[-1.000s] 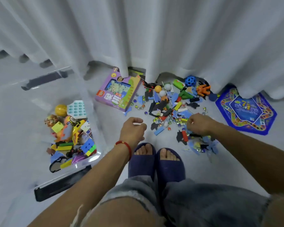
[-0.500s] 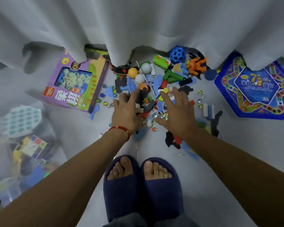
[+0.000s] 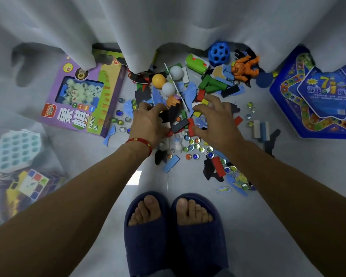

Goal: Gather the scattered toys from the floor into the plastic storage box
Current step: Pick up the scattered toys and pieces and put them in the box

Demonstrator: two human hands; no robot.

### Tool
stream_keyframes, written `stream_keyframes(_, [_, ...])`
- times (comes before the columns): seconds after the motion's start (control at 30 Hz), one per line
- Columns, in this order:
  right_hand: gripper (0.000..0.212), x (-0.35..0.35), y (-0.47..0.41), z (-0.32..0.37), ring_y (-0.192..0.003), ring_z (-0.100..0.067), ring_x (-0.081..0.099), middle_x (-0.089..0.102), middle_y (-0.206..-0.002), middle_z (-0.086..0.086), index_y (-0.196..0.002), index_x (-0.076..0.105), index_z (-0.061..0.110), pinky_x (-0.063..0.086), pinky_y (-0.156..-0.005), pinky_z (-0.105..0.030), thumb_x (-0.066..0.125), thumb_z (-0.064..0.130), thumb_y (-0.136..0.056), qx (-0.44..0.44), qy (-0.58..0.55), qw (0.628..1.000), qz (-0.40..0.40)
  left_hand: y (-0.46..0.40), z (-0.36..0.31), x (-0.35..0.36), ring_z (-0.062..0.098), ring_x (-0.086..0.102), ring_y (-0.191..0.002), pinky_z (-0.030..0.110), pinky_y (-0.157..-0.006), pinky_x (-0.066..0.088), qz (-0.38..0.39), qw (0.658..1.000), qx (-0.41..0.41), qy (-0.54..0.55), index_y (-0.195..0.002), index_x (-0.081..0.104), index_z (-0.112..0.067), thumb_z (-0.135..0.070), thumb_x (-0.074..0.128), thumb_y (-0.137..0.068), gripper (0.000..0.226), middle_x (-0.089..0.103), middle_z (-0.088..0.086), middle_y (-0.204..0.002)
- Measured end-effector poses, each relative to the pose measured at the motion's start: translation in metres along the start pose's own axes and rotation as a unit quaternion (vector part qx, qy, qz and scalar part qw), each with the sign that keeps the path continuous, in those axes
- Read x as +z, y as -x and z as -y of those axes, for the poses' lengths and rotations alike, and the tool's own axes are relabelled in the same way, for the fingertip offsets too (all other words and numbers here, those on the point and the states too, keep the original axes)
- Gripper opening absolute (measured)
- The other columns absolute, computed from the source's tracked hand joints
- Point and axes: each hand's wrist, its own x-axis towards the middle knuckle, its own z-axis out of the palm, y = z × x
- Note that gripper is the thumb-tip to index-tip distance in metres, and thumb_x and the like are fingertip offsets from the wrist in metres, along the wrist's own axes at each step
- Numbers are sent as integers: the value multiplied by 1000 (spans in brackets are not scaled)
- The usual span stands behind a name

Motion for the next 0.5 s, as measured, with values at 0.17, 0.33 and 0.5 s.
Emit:
stream_keyframes(0.17, [31,0,1,4,-113,-29,41,48,-128,-5,-109,65,19,44,-89,-38,72,6,-82,-4,-15,999,-33,1,0,1,24,47,-93,29,-75,39,-18,999,-1,40,-120,62,-20,-13,77,-78,45,50,11,-113])
stream_keyframes(0.33, [31,-3,-5,3,-104,-28,44,52,-119,-5,-109,60,17,41,-83,-36,71,3,-84,-22,19,999,-29,1,4,4,23,58,-86,31,-73,49,-19,995,-17,95,-99,66,-22,-19,78,-79,23,60,5,-98])
stream_keyframes(0.5, [38,-5,-10,-2,-97,-28,44,51,-117,-5,-115,54,18,41,-74,-39,67,0,-85,-47,58,997,-10,7,3,-1,27,66,-78,41,-70,58,-32,978,-70,194,-87,65,-20,-15,78,-79,16,62,1,-83])
